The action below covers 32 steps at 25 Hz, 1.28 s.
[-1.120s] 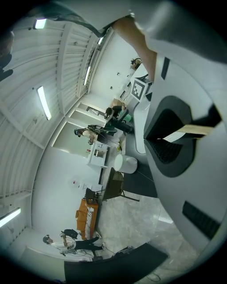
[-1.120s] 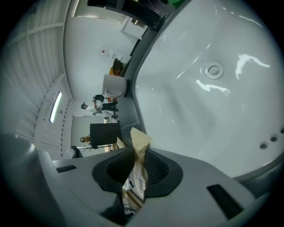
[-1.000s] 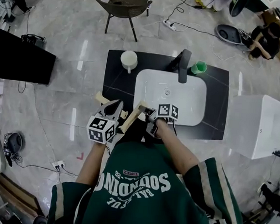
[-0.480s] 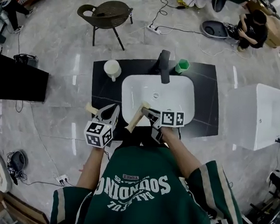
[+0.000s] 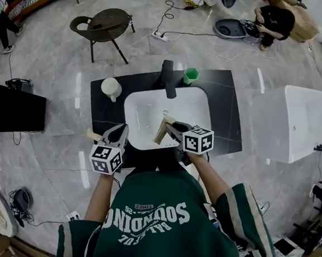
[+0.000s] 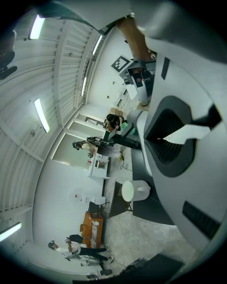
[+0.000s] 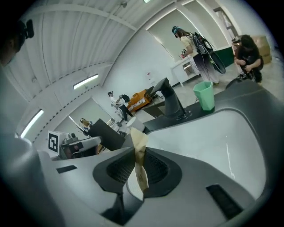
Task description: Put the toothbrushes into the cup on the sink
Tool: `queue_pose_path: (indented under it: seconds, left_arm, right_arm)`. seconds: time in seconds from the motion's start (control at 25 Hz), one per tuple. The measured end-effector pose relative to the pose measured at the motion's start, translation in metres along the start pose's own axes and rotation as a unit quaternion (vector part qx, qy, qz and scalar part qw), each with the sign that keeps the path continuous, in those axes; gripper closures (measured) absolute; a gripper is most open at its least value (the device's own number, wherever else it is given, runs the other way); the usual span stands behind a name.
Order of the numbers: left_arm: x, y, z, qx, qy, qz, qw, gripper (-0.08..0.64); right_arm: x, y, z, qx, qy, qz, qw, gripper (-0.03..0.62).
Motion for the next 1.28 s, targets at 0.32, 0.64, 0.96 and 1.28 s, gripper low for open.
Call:
queue_pose_path:
  seconds: [0.32,0.64,0.96,1.28]
  left_arm:
    - [0.006,0.003,-0.001,-0.004,0.002,-0.005,1.0000,0.549]
    - [0.003,0.002,0.003,0.001,0.018,0.001,0.9998,0.549]
    - [0.002,0.000,0.010,0.005,0.038,0.015,0.9991,0.549]
    - [0.004,0.002,0.023,0.017,0.065,0.028,0.9974,0.549]
  right_arm:
    - [0.000,0.001,0.001,-0.002,-0.019,0.043,0.999,0.515]
    - [0.054,0.039,0.041,0.041,-0.100,0.068,0.992,0.515]
    - [0.087,0.150,0.093,0.170,-0.164,0.110,0.965,0.515]
    - [0.120,0.208,0.088,0.235,-0.213,0.113,0.942,0.515]
Point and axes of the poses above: the fingertips, and each gripper's own axes: z backward along the fingers, x to its right, y out of its top, the point moved 10 cm from there along z, backward along the fingers, and after that the axes turned 11 degrees about z, right-handed, at the moved point
